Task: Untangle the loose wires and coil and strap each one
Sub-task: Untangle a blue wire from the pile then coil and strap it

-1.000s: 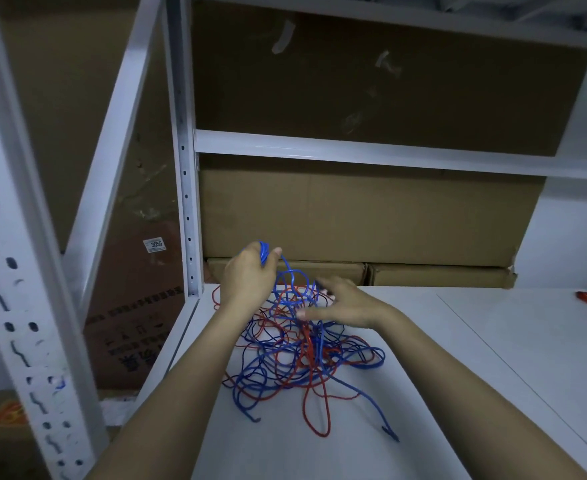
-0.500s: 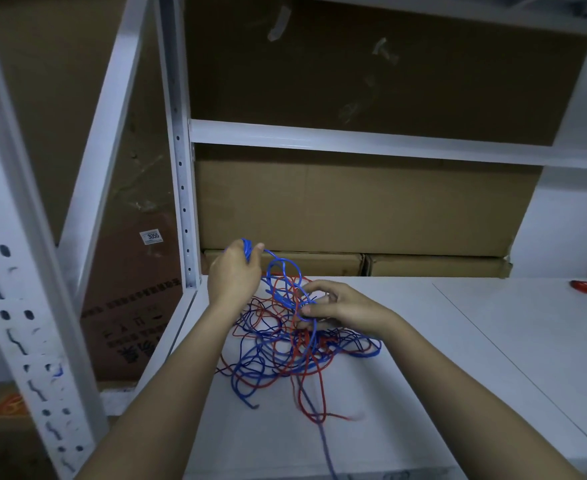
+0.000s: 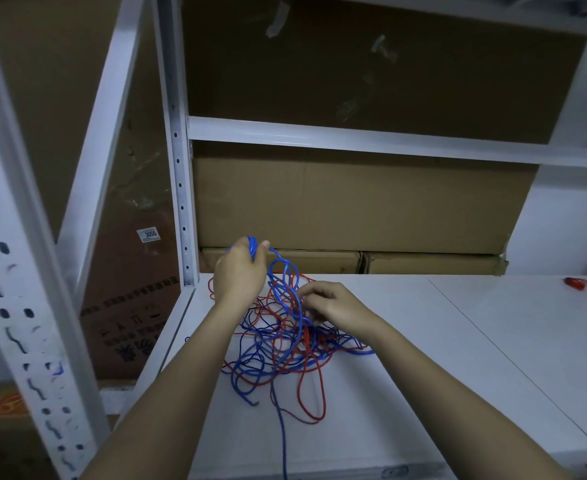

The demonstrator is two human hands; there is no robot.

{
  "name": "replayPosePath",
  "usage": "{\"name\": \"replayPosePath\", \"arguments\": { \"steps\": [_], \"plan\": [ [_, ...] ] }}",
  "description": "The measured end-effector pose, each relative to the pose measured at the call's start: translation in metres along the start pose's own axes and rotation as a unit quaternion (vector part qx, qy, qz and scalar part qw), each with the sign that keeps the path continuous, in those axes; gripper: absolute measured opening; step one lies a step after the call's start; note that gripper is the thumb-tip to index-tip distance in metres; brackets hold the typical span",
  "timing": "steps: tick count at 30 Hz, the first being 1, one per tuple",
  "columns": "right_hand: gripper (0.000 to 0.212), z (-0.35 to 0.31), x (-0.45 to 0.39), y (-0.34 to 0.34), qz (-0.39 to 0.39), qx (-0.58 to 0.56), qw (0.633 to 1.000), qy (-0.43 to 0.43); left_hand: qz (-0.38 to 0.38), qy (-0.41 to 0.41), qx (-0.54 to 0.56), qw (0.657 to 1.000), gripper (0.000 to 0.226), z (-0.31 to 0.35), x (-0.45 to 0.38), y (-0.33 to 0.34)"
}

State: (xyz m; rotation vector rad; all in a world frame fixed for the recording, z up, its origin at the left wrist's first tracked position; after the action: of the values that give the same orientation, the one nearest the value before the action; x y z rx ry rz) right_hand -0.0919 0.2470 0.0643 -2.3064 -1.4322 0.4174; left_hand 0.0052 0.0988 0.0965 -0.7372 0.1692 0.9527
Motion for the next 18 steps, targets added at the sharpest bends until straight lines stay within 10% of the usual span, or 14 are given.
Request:
{"name": "replayPosePath", "arguments": {
  "steps": [8,18],
  "plan": [
    [0.007,-0.008,-0.026,-0.022,0.064,0.194,0.978,0.032,0.013,0.026,0.032,0.999,0.041,0.016,-0.012,-0.009],
    [0.018,-0.096,-0.065,-0.100,0.293,-0.113,0.934,-0.170,0.071,0.078,0.048,0.993,0.042,0.039,-0.037,-0.029]
  ]
}}
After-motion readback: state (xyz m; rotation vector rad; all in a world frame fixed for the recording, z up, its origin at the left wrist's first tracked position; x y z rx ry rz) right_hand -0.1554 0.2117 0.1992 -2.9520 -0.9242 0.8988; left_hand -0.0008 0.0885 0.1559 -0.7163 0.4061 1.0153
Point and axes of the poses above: each hand's wrist, its own x-axis away from the middle knuckle, its own y-axis out of the palm, z = x × y, the point moved 2 cm from there along -x, towards the middle knuckle, and after that the axes turned 8 degrees about -z, right-handed, at the moved point
